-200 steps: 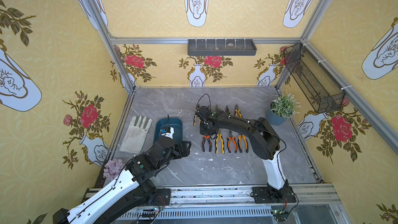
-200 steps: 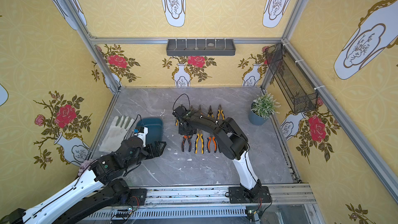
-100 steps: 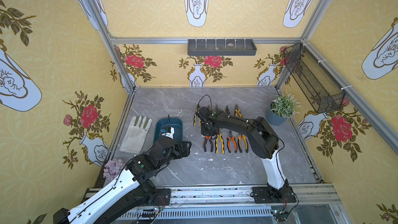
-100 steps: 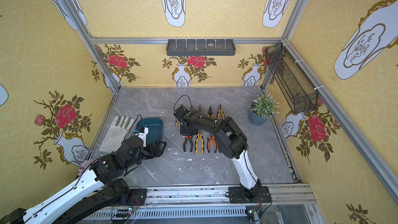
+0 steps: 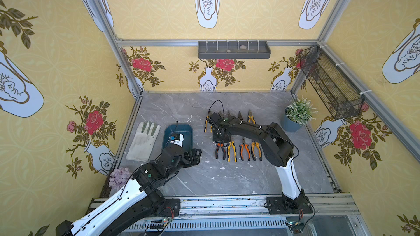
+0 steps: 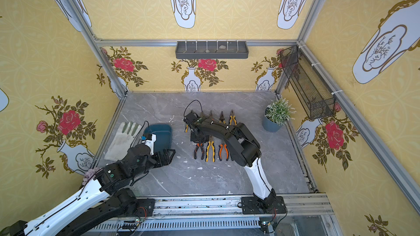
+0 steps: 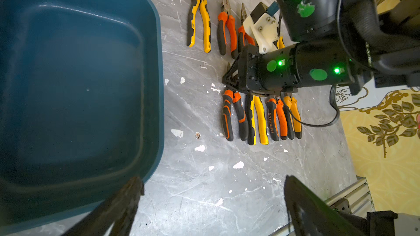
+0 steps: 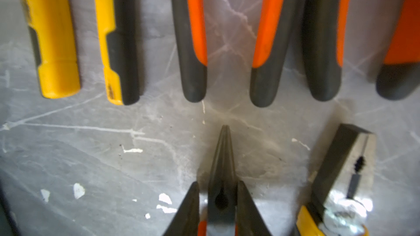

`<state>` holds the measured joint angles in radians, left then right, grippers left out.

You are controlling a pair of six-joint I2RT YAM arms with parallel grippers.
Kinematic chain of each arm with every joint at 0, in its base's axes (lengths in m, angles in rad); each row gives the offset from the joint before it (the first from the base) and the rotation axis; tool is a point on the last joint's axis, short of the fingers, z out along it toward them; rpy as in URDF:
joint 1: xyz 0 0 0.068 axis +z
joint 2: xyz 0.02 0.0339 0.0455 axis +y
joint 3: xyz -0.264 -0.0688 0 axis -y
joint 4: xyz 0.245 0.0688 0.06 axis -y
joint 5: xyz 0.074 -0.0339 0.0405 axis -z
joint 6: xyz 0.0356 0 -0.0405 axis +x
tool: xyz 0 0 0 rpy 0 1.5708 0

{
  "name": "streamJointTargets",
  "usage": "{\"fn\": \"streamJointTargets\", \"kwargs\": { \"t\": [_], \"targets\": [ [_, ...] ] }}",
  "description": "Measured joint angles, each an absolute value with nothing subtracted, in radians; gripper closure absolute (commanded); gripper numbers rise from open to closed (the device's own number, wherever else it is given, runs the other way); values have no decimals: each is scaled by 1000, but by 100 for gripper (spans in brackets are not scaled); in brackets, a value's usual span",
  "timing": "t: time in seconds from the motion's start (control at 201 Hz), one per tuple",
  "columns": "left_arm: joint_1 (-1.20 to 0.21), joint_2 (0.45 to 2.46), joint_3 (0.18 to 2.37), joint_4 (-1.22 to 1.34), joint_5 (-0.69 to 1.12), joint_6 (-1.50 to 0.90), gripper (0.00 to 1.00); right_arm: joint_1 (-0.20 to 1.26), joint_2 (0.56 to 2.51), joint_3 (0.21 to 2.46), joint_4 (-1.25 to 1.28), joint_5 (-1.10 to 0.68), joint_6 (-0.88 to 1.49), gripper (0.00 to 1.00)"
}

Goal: Take the pliers out of the storage box
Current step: Place the pliers at the center of the board.

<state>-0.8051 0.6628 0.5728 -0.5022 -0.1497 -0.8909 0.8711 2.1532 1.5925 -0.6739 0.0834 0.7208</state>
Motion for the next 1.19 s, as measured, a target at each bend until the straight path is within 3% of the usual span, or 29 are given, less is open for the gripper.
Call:
{"fn": "streamJointTargets", "kwargs": {
  "t": [0.344, 0.762, 1.026, 1.195],
  "targets": [
    [-804, 658, 566, -502, -149, -891, 1, 871, 2145, 1578, -668, 88, 721, 78],
    [-803, 657, 558, -501, -149, -895, 1, 871, 2141, 1573, -662, 91, 720, 79],
    [-803, 662, 558, -496, -149, -895, 1, 871, 2141, 1573, -652, 86, 713, 60],
    [-802, 659, 558, -495, -149, -895, 1, 871, 2141, 1574, -649, 83, 710, 54]
  ]
}}
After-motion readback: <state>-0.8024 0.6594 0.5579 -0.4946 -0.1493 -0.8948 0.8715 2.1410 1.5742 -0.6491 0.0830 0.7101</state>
